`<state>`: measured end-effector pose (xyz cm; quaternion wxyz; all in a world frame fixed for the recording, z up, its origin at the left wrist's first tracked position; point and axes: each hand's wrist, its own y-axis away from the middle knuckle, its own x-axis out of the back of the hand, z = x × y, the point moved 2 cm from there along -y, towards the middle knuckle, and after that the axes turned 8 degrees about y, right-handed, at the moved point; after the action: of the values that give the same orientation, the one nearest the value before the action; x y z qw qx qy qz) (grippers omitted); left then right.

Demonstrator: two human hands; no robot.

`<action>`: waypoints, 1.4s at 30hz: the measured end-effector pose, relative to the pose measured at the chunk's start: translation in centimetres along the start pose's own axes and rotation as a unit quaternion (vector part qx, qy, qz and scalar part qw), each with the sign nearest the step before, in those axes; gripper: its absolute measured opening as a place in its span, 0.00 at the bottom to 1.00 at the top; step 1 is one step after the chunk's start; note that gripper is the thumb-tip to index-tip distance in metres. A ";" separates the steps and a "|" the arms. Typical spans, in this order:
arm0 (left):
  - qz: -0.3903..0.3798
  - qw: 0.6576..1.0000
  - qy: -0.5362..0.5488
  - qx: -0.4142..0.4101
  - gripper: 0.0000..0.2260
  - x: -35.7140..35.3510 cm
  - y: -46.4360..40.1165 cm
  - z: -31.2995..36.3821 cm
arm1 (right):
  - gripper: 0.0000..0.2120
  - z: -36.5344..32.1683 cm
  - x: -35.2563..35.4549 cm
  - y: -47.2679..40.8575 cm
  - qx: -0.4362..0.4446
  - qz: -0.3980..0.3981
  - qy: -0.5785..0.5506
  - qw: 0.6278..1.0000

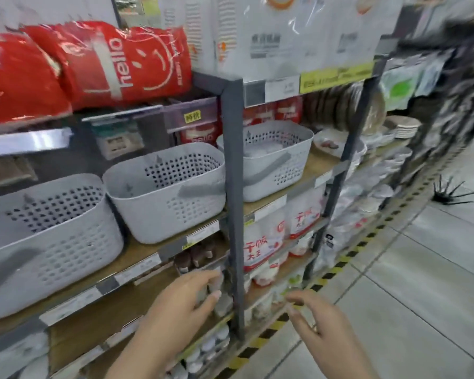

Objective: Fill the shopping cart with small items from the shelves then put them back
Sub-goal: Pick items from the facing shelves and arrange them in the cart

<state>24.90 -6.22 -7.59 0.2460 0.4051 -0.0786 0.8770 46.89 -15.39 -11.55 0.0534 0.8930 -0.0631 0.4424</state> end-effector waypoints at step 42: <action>0.238 0.950 -0.051 0.194 0.10 2.0 -40.8 8.9 | 0.22 3.5 16.1 -48.2 0.217 -0.095 0.241 0.941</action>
<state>49.99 26.88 -2.77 -0.0575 0.4588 -0.0133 0.8866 66.98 30.55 -2.70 -0.0864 0.7513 0.1344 0.6404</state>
